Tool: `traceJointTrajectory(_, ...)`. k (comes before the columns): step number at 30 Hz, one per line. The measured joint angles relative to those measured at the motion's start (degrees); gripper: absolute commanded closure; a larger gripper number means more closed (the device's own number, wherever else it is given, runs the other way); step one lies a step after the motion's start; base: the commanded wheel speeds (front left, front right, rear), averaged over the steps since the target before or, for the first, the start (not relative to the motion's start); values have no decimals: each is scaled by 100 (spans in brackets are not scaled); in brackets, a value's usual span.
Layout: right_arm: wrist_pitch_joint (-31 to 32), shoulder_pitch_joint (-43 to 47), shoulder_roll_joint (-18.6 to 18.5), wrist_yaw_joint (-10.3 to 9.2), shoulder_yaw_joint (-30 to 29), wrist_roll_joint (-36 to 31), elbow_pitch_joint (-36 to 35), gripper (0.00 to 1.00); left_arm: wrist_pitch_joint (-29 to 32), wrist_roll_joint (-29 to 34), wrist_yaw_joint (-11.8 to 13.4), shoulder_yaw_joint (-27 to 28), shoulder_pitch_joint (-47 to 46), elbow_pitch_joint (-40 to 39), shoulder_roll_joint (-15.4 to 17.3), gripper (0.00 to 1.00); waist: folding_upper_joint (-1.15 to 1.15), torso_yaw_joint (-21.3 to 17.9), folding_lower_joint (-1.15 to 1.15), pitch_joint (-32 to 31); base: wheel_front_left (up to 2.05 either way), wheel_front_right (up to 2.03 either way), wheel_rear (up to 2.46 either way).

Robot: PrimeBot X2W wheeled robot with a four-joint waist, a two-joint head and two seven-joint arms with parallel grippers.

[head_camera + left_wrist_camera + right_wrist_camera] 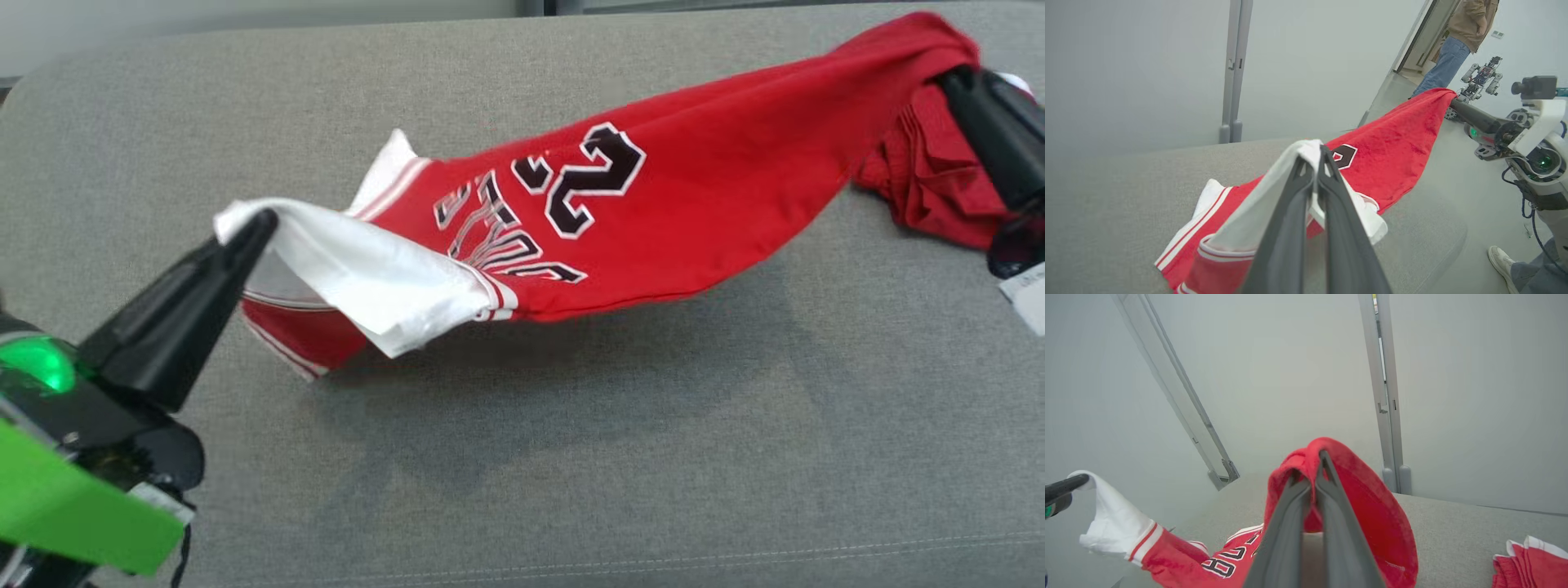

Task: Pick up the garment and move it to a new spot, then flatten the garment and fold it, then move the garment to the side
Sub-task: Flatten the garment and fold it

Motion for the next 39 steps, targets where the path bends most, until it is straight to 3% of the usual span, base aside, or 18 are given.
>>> traceJointTrajectory(5,-115,34,-82,-5,-495,344,-844,100,153,-307,119,744,-286,-929,188,100,0,-106,0,-234,0,0,0)
traceJointTrajectory(8,-111,82,-196,-119,-770,457,-1138,100,372,-457,172,1209,-598,-1170,360,100,0,-233,0,-284,0,0,0)
traceJointTrajectory(13,151,259,-310,-315,-848,642,-1144,100,776,-1053,267,1473,-1090,-849,420,100,0,-418,0,-172,0,0,0)
traceJointTrajectory(16,289,229,-245,-322,-587,730,-886,100,1016,-1120,269,1527,-1414,-271,466,100,0,-479,0,-2,0,0,0)
traceJointTrajectory(21,483,-337,350,-438,190,962,-148,100,1460,-1074,270,1014,-1746,1305,474,100,0,-540,0,362,0,0,0)
traceJointTrajectory(25,485,-1561,1098,-739,561,875,655,100,1406,-342,270,653,-2512,2331,361,100,0,-564,0,676,0,0,0)
traceJointTrajectory(28,233,-2792,1689,-877,389,229,1366,100,1073,307,271,250,-3516,2644,231,100,0,-578,1,917,0,0,0)
traceJointTrajectory(30,-232,-3577,1927,-875,-104,-313,1668,100,482,600,271,56,-4401,2699,-243,100,0,-579,1,1078,0,0,0)
traceJointTrajectory(33,-906,-4395,2332,-859,-678,-737,2115,100,-589,759,233,65,-5576,2759,-1226,100,0,-556,1,1281,0,0,0)
traceJointTrajectory(34,-942,-4523,2415,-858,-770,-836,2201,100,-738,790,189,66,-5848,2696,-1330,100,0,-544,1,1335,0,0,0)
traceJointTrajectory(36,-1034,-4716,2527,-858,-828,-934,2273,100,-814,937,-56,-80,-6197,2637,-1201,100,0,-517,1,1445,0,0,0)
traceJointTrajectory(39,-1063,-4861,2590,-833,-330,-1025,2271,100,-957,1217,-420,-208,-6101,2646,-827,100,0,-496,1,1629,0,0,0)
